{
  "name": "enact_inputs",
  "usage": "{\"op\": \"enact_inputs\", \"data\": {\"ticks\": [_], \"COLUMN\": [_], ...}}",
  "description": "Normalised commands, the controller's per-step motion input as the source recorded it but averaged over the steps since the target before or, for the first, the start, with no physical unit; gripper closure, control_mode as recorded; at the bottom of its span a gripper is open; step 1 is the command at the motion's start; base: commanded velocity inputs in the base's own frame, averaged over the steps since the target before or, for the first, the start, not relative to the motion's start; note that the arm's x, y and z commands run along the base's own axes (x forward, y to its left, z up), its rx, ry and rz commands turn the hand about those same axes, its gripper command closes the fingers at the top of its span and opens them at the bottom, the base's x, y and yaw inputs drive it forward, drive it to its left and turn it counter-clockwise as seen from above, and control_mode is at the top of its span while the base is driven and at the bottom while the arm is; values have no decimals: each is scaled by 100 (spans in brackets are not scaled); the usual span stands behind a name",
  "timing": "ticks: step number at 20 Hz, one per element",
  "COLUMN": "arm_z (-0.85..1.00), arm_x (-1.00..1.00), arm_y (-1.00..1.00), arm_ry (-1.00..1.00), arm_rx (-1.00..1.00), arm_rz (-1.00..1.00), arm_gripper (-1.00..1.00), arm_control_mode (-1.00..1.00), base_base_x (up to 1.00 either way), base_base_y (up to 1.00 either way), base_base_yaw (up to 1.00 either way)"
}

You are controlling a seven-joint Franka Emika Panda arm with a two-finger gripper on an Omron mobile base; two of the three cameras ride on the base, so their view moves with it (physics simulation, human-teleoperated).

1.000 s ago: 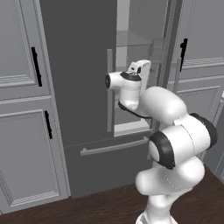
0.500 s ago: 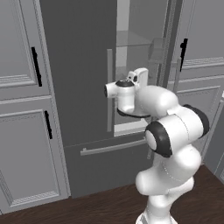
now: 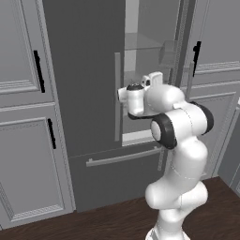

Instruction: Grab a lemon wedge from the fridge and one ice cube from the ice bowl, and put them in the glass of lemonade.

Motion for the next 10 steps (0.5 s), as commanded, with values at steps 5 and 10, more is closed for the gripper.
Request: {"op": "enact_inputs", "data": {"ticks": [5, 10], "arm_z": [0, 0], "arm_x": [0, 0], "arm_y": [-92, -100], "arm_ry": [0, 0], "arm_rx": [0, 0], "arm_rz": [-30, -29], "arm_gripper": [-100, -100], "arm_control_mode": [-100, -100], "base_base_x": [0, 0], "base_base_y": [0, 0], "base_base_yaw": [0, 0]}}
